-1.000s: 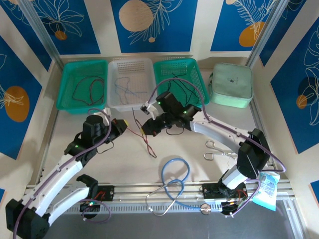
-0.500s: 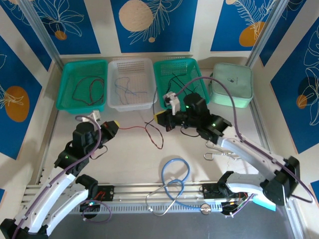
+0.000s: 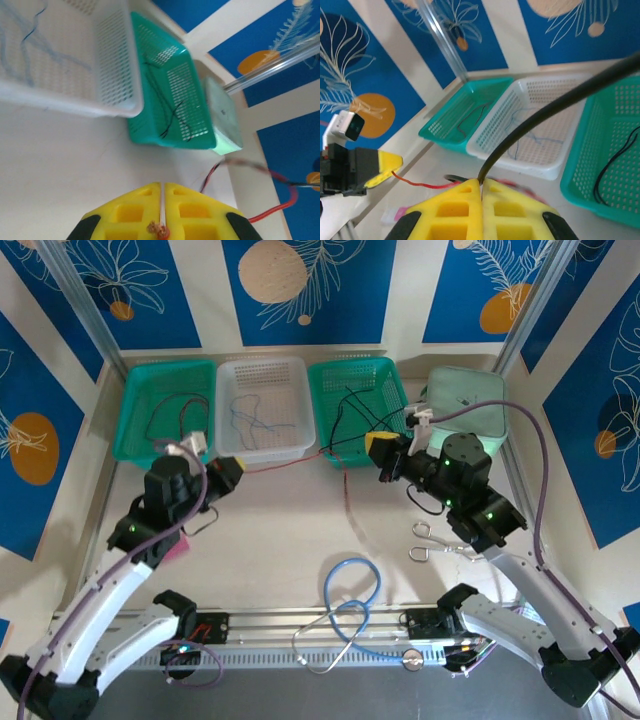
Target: Untangle the cables
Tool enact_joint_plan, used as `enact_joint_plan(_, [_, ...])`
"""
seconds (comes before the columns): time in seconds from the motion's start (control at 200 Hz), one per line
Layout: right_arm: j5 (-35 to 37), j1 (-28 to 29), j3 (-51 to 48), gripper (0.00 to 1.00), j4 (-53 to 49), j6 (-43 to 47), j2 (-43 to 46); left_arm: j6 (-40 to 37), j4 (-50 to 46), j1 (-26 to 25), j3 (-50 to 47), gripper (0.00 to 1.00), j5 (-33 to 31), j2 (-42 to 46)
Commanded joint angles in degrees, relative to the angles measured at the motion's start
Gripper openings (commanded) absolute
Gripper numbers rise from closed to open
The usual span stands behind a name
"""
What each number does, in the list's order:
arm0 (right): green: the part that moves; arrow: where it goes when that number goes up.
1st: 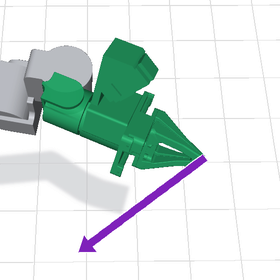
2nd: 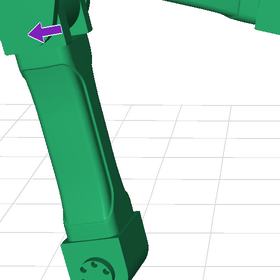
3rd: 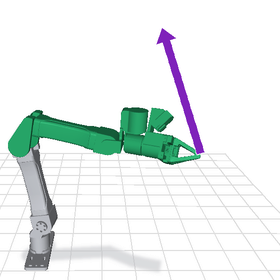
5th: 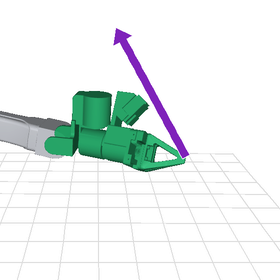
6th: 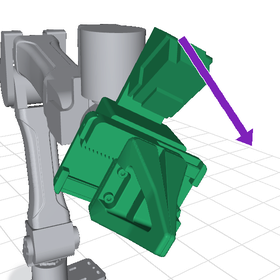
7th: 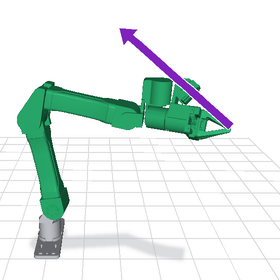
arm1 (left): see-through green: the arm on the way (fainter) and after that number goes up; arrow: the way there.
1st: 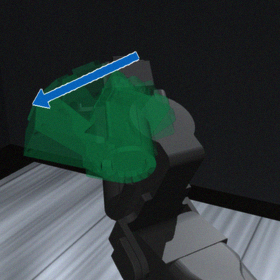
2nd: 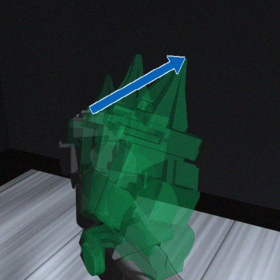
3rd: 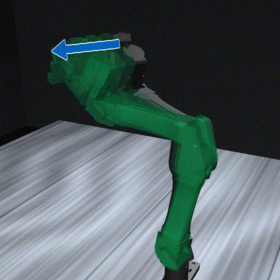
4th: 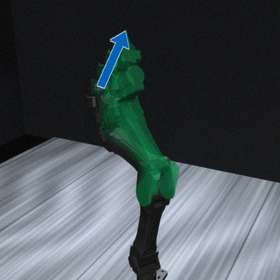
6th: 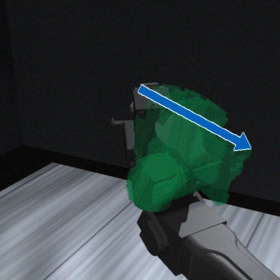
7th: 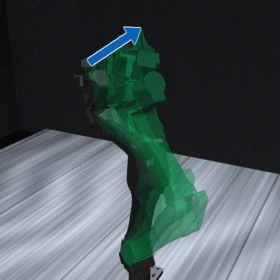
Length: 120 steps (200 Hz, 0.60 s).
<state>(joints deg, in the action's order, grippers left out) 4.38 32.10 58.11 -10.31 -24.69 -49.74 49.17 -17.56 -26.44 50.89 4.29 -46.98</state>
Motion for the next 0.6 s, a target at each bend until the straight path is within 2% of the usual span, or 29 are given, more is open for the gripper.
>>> enact_joint_plan(0.0, [5.49,-0.45,3.86,0.00,3.06,1.04,1.30,-5.43,-0.55,-0.28,7.32,0.00,2.20,-2.58])
enact_joint_plan(0.16, [8.23,-1.67,5.39,0.00,4.38,1.72,2.27,-8.20,-1.51,-0.28,10.35,0.00,-0.78,-2.79])
enact_joint_plan(0.33, [10.17,-2.97,4.16,0.00,5.19,1.04,4.66,-7.06,-0.38,-0.26,7.83,0.00,-1.73,-1.24])
enact_joint_plan(0.595, [5.34,-5.99,2.60,0.00,6.47,-1.94,6.91,-6.18,0.39,-0.20,2.23,0.00,-2.45,0.79])
